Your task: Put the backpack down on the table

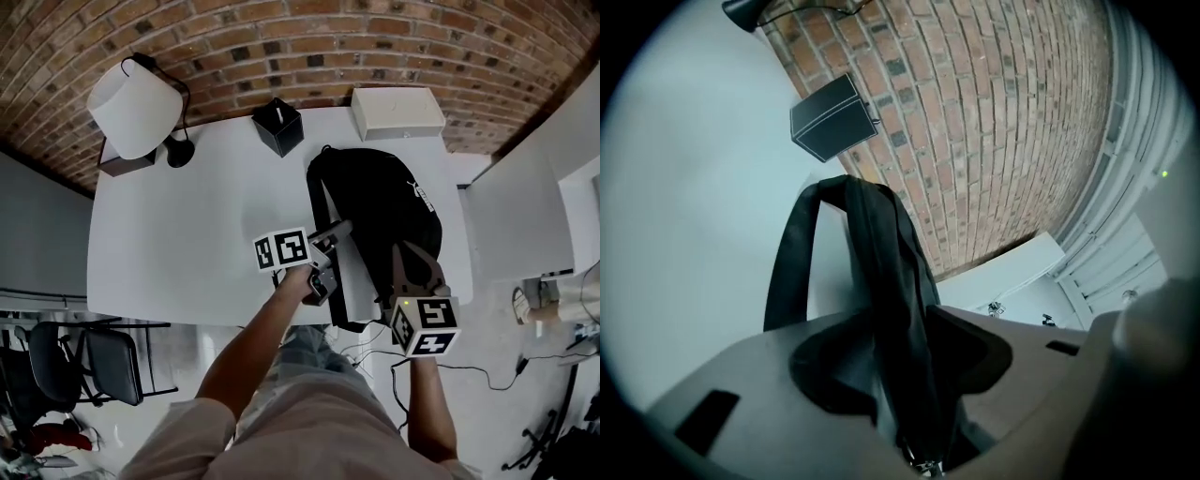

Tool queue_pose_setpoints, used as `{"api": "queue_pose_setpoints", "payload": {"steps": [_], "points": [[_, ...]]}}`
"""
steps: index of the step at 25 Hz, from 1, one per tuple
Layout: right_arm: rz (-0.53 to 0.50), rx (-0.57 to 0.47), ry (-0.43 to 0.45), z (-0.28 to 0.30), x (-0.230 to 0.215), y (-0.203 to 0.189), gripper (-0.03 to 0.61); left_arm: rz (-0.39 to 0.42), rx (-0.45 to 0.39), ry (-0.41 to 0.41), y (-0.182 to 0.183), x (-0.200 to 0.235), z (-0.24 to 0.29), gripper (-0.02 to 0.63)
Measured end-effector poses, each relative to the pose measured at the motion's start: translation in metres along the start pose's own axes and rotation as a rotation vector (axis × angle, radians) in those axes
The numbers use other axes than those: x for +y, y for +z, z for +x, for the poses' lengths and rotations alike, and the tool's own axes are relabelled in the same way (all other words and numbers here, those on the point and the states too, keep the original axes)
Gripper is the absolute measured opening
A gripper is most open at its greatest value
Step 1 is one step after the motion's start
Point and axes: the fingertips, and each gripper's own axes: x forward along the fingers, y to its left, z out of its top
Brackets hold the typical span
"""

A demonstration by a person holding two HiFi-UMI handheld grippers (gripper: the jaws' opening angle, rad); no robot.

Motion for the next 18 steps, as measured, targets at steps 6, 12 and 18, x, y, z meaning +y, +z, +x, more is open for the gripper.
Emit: {"api": "queue_pose_setpoints", "payload": {"steps": [6, 12, 18], "points": [[-0.01, -0.022, 0.067, -0.001, 0.022, 0.002, 0.002, 0.064, -0.078, 0.034, 0.005, -0.011, -0.038, 0.158], [-0.021, -0.042, 0.125, 0.001, 0.05, 0.012, 0.002, 0.157, -0.133, 0.064, 0.014, -0.033, -0.074, 0.156], [-0.028, -0.062, 0.183, 0.006, 0.085, 0.022, 0.002, 0.271, -0.165, 0.089, 0.026, -0.058, -0.106, 0.138]]}}
